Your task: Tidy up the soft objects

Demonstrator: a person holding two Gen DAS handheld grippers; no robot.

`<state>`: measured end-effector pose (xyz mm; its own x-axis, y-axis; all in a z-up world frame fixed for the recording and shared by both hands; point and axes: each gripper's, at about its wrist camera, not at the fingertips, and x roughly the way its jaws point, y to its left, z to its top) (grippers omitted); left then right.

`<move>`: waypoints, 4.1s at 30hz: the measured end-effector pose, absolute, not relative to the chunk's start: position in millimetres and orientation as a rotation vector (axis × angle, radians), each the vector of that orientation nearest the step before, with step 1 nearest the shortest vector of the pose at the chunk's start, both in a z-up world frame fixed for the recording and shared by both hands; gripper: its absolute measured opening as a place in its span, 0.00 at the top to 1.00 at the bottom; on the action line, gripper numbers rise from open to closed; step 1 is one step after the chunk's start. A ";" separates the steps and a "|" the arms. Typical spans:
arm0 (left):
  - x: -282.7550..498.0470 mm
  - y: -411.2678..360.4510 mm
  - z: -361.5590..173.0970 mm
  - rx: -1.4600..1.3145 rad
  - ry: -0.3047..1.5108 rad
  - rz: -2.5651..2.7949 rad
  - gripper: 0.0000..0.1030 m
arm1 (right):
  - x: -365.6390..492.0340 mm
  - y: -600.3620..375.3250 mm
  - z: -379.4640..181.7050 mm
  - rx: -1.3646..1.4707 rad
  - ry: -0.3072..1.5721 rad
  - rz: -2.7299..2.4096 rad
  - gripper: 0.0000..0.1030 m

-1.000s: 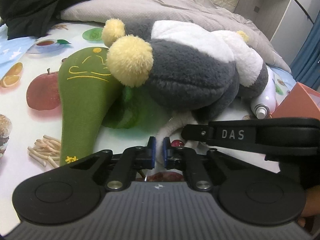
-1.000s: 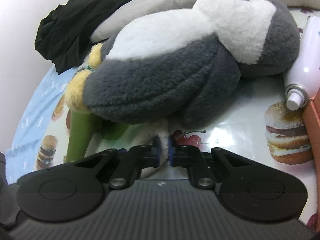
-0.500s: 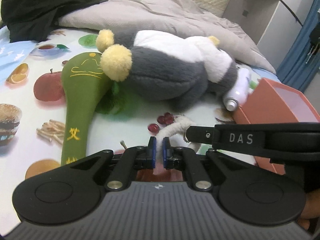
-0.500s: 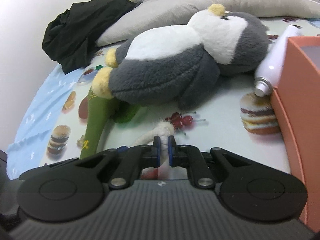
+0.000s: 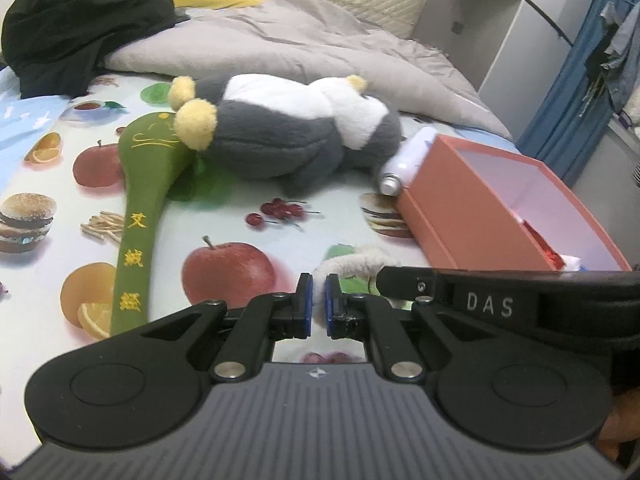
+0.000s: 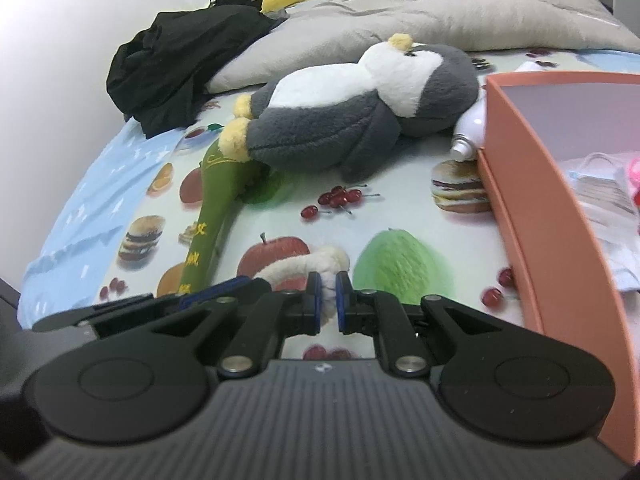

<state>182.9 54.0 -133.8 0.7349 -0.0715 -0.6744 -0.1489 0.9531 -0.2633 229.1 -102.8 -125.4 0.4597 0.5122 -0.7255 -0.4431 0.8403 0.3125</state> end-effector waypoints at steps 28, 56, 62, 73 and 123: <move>263.7 -87.4 -8.9 -0.272 0.644 -0.221 0.92 | 249.5 -249.3 -11.5 0.092 0.696 0.401 0.89; 359.0 -157.3 -130.8 -0.251 0.996 -0.325 0.90 | 312.5 -319.7 -119.3 0.187 0.967 0.283 0.81; 350.1 -152.6 -111.4 -0.228 0.967 -0.303 0.65 | 307.3 -328.6 -104.6 0.215 0.937 0.250 0.61; 303.9 -133.5 -37.5 -0.211 0.828 -0.308 0.64 | 266.0 -335.5 -34.8 0.191 0.783 0.214 0.61; 104.3 -92.0 18.9 -0.148 0.651 -0.343 0.56 | 67.3 -308.2 -4.0 0.117 0.576 0.109 0.61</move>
